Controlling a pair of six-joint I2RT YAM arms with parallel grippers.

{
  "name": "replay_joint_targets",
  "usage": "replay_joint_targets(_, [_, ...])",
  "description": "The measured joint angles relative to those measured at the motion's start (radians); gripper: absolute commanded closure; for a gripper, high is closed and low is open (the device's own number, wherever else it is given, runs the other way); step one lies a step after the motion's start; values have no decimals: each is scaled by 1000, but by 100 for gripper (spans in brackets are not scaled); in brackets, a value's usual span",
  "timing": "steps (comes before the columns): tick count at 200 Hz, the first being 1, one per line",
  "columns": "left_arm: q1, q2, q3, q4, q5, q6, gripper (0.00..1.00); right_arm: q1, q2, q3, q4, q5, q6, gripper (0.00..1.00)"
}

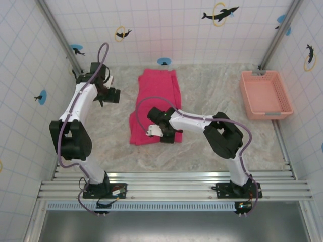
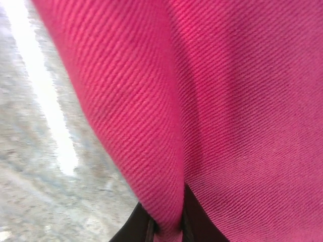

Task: Roll up the long pants

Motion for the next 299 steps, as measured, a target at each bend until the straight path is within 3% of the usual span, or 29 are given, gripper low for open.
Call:
replay_joint_targets(34, [-1, 1, 8, -1, 20, 29, 3, -1, -2, 65, -156, -208, 6, 90])
replay_joint_targets(80, [-76, -3, 7, -8, 13, 133, 3, -71, 89, 354, -440, -606, 27, 90])
replay_joint_targets(107, [-145, -44, -44, -3, 18, 179, 3, -146, 168, 420, -504, -742, 50, 90])
replay_joint_targets(134, [-155, -111, -115, 1, 40, 198, 3, -214, 262, 437, -536, -835, 76, 89])
replay_joint_targets(200, [-198, -231, -222, -11, 135, 231, 5, -273, 420, 543, -564, -900, 133, 87])
replay_joint_targets(266, [-269, -283, -319, -39, 206, 235, 40, -264, 426, 600, -559, -880, 166, 86])
replay_joint_targets(299, [-280, -369, -347, -37, 202, 235, 40, -264, 431, 605, -557, -878, 180, 86])
